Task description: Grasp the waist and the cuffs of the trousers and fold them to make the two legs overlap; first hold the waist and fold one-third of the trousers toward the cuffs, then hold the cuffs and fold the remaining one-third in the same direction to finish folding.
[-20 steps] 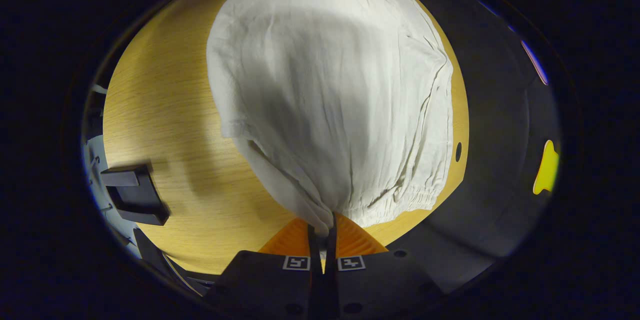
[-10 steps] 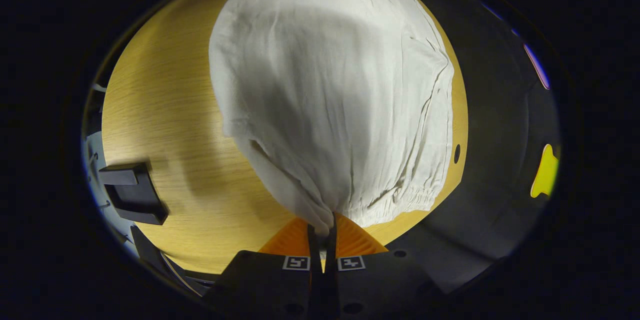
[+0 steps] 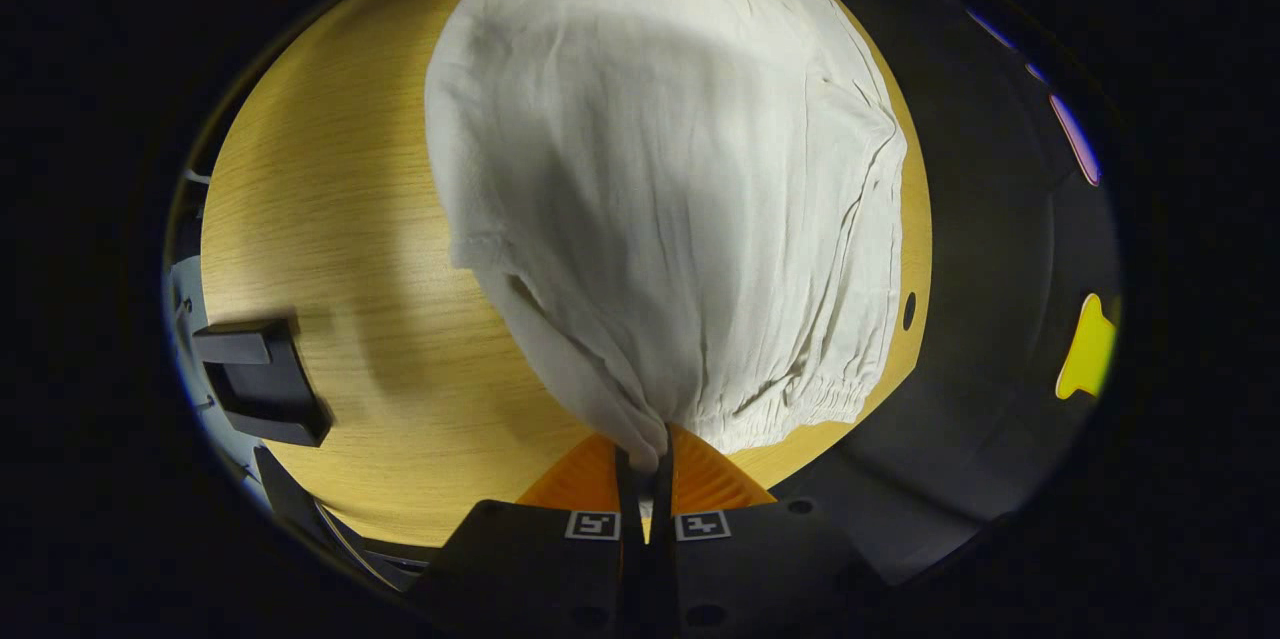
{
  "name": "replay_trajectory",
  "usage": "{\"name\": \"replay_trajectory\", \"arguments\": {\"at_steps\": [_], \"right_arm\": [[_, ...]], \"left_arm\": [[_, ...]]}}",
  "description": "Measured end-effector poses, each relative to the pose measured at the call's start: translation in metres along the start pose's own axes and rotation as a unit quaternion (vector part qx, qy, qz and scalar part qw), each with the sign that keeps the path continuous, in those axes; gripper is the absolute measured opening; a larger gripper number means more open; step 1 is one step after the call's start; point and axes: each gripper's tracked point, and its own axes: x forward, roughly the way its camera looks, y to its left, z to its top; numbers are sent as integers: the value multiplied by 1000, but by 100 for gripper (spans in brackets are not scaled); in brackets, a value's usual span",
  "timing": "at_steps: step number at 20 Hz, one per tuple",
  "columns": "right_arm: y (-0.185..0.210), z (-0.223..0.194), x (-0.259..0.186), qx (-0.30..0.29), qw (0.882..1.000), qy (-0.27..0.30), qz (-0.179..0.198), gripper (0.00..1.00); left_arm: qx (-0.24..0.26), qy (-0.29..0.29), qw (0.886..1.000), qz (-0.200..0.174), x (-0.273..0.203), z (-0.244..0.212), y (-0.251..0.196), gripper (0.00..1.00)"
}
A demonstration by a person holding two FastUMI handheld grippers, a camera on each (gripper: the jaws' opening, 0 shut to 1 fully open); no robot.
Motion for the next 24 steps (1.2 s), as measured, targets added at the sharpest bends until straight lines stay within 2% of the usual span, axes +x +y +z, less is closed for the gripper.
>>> {"name": "replay_trajectory", "arguments": {"at_steps": [2,4,6,8,12,14,17,18,19,21,23,24], "right_arm": [[0,-1,0,-6,1000,-1,-8,5],[-1,-5,2,-2,1000,4,-11,5],[-6,-5,-1,14,1000,1,-18,5],[-14,-6,-9,43,998,-5,-35,5],[-41,-4,-24,94,993,-16,-65,5],[-83,2,-36,112,988,-34,-103,5],[-115,2,-40,142,981,-42,-124,5],[-139,4,-45,188,971,-51,-140,5],[-167,4,-45,247,954,-65,-155,5],[-200,-2,-39,320,929,-75,-168,5],[-226,-7,-31,396,898,-80,-176,5],[-237,-7,-25,422,885,-83,-179,5]], "left_arm": [[11,6,1000,8,2,-3,0,13],[8,12,1000,18,2,-6,0,10],[-28,10,999,25,1,-4,4,6],[-64,1,996,55,-10,-1,17,6],[-109,-28,988,108,-33,13,69,6],[-103,-54,983,138,-46,36,117,5],[-96,-72,980,160,-52,58,165,5],[-95,-80,973,194,-55,67,202,6],[-123,-79,966,211,-50,71,234,5],[-158,-88,957,226,-43,84,276,6],[-196,-107,946,236,-27,103,315,5],[-222,-122,937,242,-16,116,337,5]]}}
